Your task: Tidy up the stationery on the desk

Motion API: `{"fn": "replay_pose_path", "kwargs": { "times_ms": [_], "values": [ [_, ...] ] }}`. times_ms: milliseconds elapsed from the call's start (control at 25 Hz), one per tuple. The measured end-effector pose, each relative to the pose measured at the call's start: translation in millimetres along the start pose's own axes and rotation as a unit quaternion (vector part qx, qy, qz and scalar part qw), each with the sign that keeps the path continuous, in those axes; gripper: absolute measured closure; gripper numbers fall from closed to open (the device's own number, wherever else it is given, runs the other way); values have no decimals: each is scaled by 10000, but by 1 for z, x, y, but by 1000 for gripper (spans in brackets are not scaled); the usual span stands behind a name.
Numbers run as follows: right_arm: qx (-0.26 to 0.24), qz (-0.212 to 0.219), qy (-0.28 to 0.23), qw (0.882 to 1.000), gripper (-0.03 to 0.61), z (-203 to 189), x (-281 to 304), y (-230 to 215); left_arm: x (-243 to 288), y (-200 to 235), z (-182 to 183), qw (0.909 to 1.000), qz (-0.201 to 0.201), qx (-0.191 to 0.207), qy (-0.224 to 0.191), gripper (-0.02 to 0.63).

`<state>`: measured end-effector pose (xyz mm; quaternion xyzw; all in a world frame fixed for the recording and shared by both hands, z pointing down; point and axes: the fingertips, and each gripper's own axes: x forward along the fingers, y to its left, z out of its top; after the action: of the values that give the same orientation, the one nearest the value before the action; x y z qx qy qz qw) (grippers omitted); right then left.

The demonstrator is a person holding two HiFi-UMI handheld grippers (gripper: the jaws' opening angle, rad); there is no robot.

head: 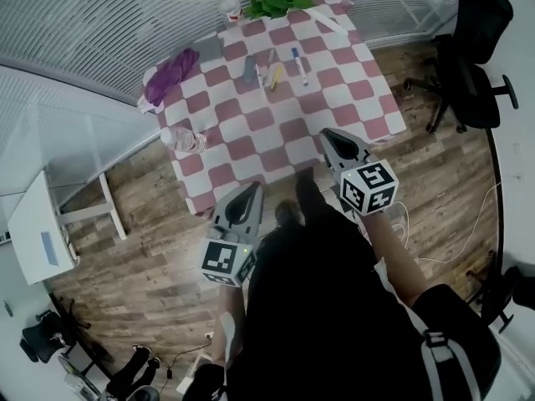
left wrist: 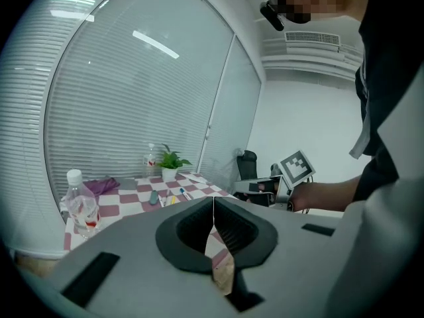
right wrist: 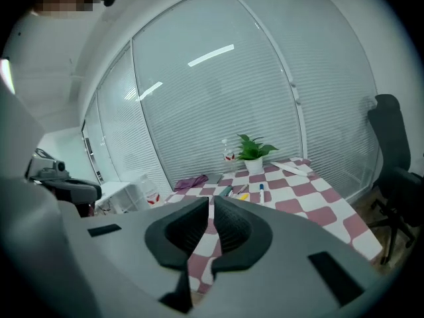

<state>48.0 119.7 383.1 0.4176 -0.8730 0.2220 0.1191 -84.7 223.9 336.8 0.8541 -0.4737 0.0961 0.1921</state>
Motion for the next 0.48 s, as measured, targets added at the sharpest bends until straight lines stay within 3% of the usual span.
{"fn": "replay_pose_path", "kwargs": {
  "times_ms": [80,120,480],
  "values": [
    [-22,-4,106,9999,535,6,22,-17,12,7,11,9999,105,11,-9,581],
    [-39,-6,167,9999,495,8,32,-25,19,10,15,9999,159,3,-2,581],
    [-203,-67,781,9967,466,-5,116,-97,74,30,35,9981,528,-317,14,581]
  ]
}}
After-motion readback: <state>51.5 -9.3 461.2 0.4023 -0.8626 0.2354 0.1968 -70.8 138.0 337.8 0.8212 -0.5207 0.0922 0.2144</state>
